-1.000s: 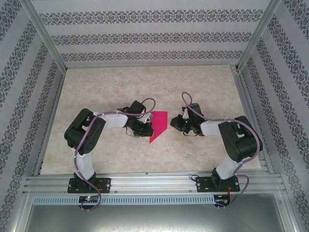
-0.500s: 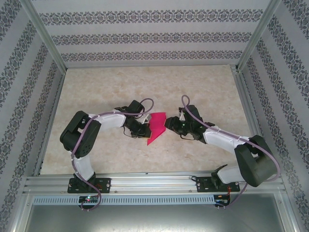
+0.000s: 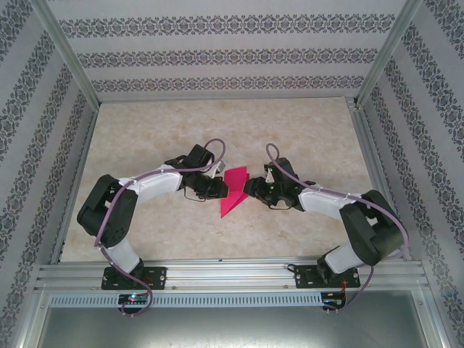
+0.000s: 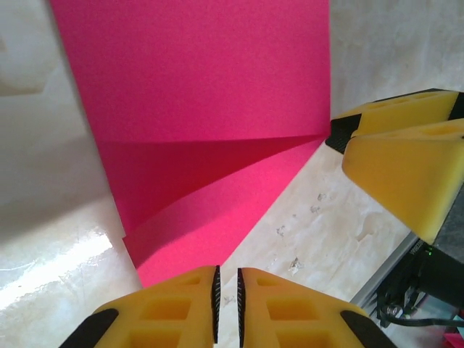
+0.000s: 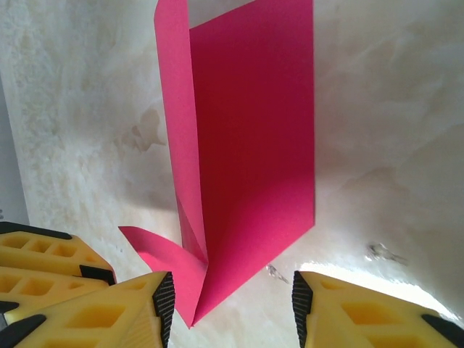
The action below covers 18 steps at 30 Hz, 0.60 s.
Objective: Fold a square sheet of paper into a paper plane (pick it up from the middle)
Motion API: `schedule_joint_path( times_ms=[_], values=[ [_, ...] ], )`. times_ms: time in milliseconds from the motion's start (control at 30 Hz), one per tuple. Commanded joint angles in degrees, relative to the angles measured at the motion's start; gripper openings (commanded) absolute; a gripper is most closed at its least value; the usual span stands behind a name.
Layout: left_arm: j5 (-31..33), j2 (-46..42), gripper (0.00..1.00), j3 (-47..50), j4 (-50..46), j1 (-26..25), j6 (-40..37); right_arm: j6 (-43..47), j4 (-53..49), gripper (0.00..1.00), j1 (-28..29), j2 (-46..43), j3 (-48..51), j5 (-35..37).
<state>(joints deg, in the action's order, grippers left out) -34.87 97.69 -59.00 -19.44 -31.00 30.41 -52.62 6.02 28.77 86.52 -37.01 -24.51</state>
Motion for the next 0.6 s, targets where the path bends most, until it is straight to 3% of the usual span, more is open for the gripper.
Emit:
schedule_joint_path(
  times_ms=[0,567],
  values=[
    [1.8,1.2,0.17,-1.2,1.7,0.4,1.7,-0.7,2.6,0.50,0.8,2.1,-2.4,-2.8],
    [0.7,6.5,0.15,-4.0,1.1,0.4,-0.1,-0.4,2.5,0.50,1.1,8.6,-8.0,-5.5]
  ],
)
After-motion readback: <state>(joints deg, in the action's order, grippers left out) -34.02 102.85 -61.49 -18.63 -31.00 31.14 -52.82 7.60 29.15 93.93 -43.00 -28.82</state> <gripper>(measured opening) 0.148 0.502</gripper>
